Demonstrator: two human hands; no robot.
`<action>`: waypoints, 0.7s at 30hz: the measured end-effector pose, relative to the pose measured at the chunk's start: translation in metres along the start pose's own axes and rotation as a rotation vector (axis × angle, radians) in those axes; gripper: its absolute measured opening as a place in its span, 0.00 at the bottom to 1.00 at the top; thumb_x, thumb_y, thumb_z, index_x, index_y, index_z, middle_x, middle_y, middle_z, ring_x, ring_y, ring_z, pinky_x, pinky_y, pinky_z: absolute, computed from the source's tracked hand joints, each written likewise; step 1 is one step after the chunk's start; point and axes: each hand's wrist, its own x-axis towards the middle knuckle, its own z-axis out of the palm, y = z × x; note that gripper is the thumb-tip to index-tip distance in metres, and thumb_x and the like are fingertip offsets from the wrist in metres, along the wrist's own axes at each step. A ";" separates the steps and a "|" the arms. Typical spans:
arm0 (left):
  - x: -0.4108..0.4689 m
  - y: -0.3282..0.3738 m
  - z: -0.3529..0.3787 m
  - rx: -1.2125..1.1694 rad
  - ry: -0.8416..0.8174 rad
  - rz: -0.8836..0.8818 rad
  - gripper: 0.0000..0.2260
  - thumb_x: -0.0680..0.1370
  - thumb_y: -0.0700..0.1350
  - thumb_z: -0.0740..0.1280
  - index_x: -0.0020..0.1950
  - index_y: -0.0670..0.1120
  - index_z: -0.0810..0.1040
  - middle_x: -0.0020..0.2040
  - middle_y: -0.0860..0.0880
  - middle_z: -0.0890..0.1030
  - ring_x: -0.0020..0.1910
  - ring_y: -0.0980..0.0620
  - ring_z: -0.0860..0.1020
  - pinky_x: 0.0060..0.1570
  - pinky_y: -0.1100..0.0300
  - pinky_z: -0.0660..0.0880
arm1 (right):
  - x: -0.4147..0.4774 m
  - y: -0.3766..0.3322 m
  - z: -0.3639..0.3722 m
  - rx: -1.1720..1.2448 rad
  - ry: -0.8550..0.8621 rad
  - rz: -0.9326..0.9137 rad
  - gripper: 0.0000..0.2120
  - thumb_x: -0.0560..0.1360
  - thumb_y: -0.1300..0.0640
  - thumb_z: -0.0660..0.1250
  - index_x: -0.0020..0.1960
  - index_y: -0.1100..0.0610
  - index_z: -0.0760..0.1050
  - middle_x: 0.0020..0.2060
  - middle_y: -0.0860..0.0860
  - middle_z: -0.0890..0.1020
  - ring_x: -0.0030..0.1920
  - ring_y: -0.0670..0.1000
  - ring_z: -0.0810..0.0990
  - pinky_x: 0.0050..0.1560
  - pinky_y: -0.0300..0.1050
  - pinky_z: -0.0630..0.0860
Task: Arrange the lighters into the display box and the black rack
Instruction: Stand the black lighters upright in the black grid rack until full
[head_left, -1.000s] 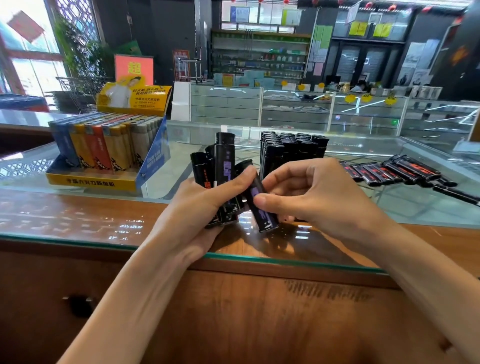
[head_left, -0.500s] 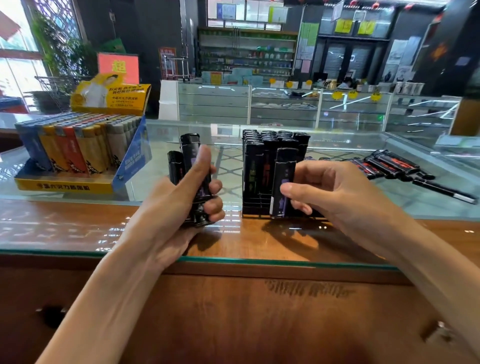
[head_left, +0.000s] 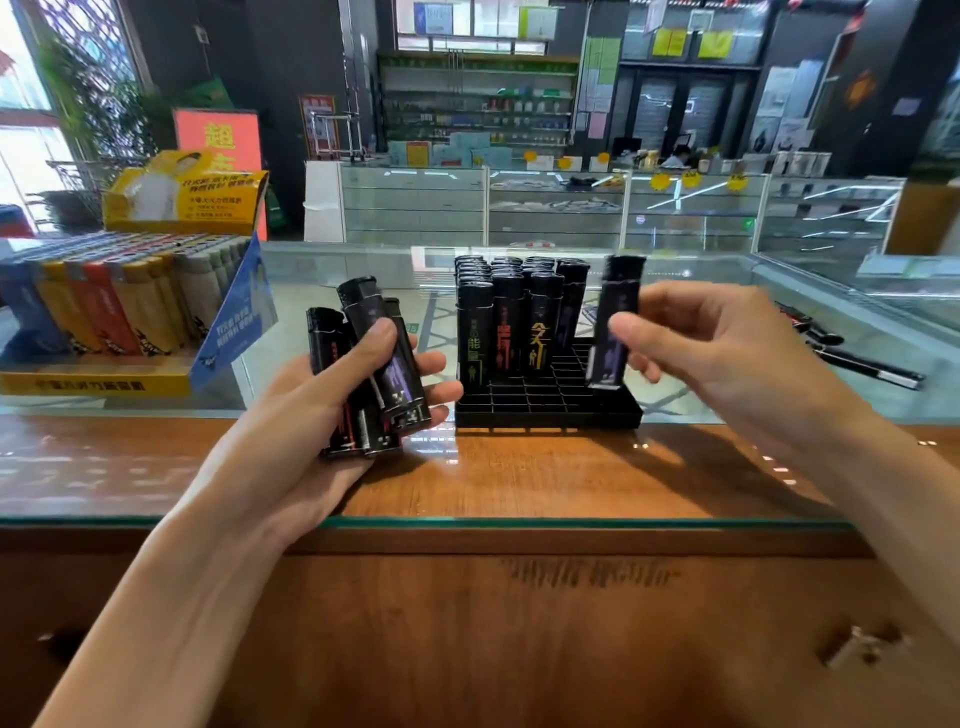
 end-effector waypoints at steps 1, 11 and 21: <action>0.000 0.000 0.000 0.007 -0.016 -0.004 0.20 0.72 0.48 0.67 0.59 0.37 0.73 0.49 0.40 0.84 0.49 0.41 0.83 0.41 0.51 0.81 | 0.003 0.003 -0.008 -0.018 0.055 0.001 0.09 0.69 0.52 0.69 0.46 0.55 0.81 0.33 0.47 0.83 0.32 0.43 0.76 0.39 0.34 0.76; -0.002 0.000 0.000 0.041 -0.021 -0.018 0.18 0.75 0.46 0.64 0.60 0.37 0.73 0.52 0.40 0.83 0.51 0.41 0.82 0.40 0.45 0.80 | 0.034 0.011 -0.012 -0.182 0.209 -0.051 0.06 0.70 0.62 0.73 0.42 0.53 0.79 0.35 0.50 0.83 0.32 0.43 0.80 0.32 0.30 0.73; -0.003 0.001 0.000 0.030 -0.016 -0.023 0.18 0.75 0.47 0.64 0.59 0.36 0.74 0.52 0.40 0.83 0.51 0.41 0.82 0.40 0.46 0.80 | 0.056 0.016 0.005 -0.417 0.116 -0.046 0.07 0.68 0.59 0.75 0.36 0.53 0.77 0.33 0.51 0.82 0.34 0.46 0.81 0.35 0.31 0.73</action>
